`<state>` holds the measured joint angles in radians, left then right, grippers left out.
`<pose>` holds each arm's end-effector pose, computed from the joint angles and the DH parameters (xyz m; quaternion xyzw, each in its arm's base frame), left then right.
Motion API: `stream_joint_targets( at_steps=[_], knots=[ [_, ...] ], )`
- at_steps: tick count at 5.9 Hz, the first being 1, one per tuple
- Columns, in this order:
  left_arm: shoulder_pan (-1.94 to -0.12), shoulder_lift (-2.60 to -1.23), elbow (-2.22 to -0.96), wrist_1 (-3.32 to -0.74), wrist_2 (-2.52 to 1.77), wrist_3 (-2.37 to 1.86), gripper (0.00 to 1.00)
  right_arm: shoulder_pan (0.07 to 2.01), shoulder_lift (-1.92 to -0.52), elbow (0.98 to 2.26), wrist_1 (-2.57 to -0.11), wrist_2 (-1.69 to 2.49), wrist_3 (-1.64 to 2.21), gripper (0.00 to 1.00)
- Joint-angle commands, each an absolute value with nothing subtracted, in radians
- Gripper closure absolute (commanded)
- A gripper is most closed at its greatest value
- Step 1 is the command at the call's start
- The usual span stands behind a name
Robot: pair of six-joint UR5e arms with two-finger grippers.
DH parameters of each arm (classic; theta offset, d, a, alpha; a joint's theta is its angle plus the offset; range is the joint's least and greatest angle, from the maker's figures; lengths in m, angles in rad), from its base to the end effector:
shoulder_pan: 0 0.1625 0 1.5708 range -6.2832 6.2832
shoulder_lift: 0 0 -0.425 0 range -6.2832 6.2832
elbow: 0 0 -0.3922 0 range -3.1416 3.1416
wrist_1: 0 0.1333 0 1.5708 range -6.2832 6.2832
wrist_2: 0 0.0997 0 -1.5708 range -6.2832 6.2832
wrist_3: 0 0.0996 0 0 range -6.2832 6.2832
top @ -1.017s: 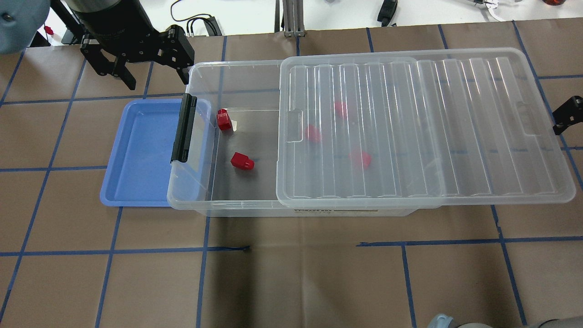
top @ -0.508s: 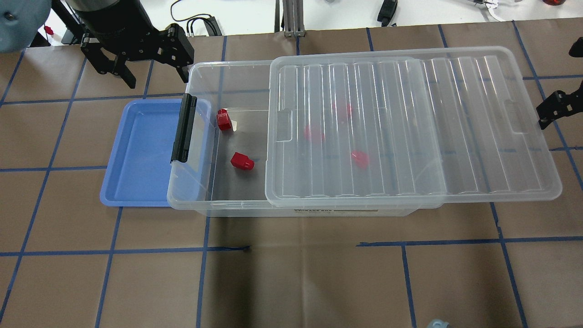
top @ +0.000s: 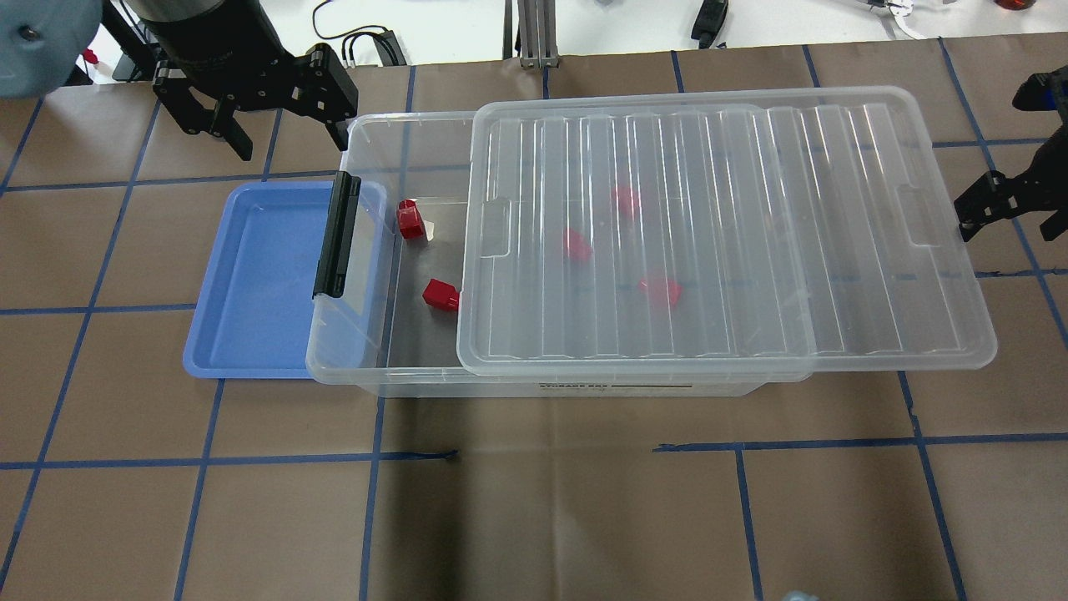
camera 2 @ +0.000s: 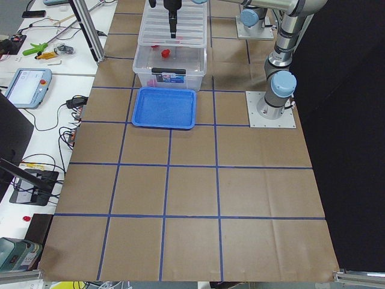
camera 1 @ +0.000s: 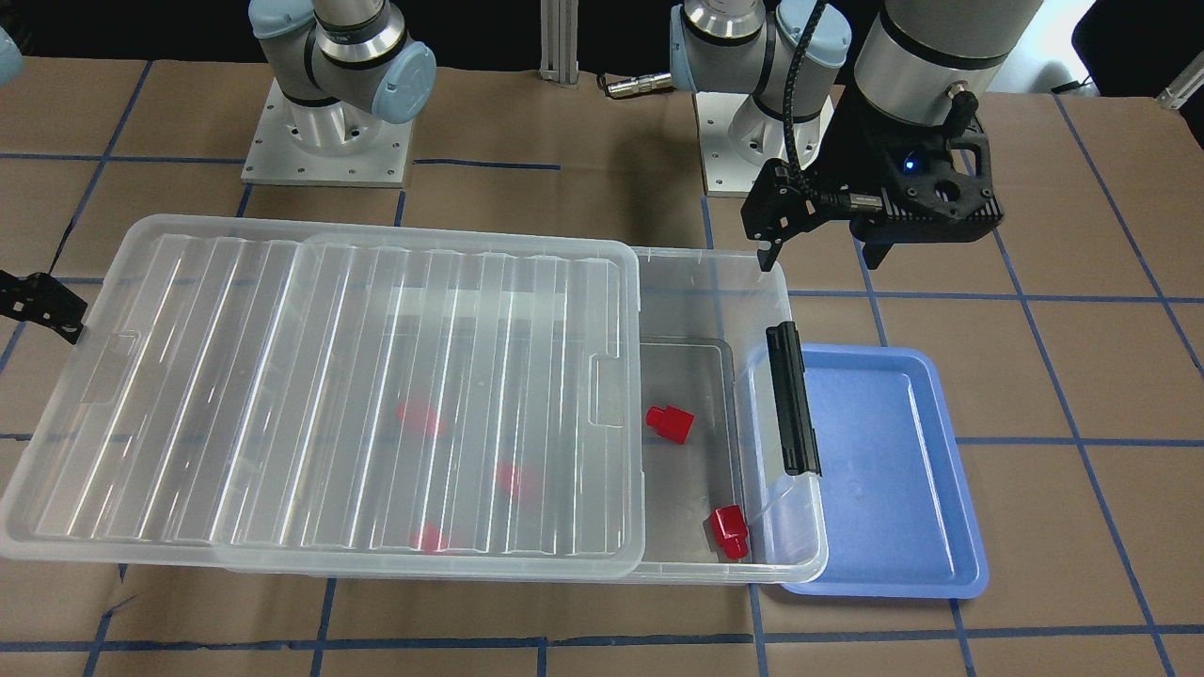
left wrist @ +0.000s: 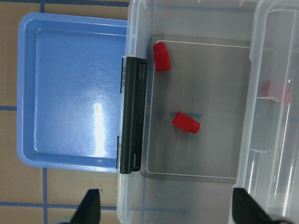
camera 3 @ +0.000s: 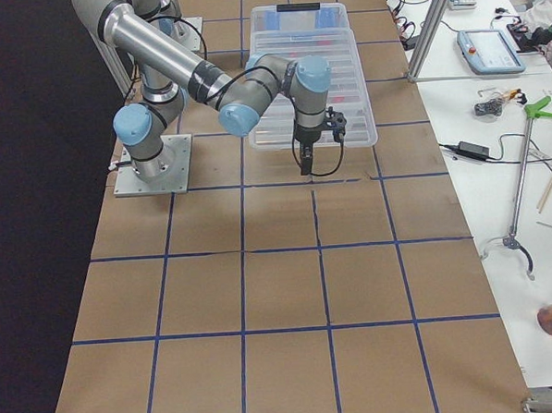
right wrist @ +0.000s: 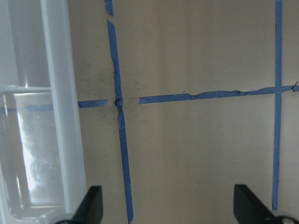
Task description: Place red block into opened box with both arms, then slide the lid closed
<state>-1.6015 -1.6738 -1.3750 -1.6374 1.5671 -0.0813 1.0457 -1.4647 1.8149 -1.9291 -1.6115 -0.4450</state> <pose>-0.1501 -0.5321 0.5246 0.0253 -0.9996 0.0130 0.0026 -0.1458 -0.5095 0.3518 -0.0401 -0.9990 -0.0059 0.0199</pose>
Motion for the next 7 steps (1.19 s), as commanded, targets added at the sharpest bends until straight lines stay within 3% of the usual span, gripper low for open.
stream_joint_targets(
  at_steps=[1,7],
  knots=[
    [-1.601,-1.683,-1.374,-1.594,1.568,-0.080,0.01,1.066,-1.509,1.859,-1.930,-1.580,-0.408,0.00],
    [-1.601,-1.693,-1.378,-1.557,1.566,-0.081,0.01,1.193,-1.509,1.867,-1.928,-1.569,-0.298,0.00]
  ],
)
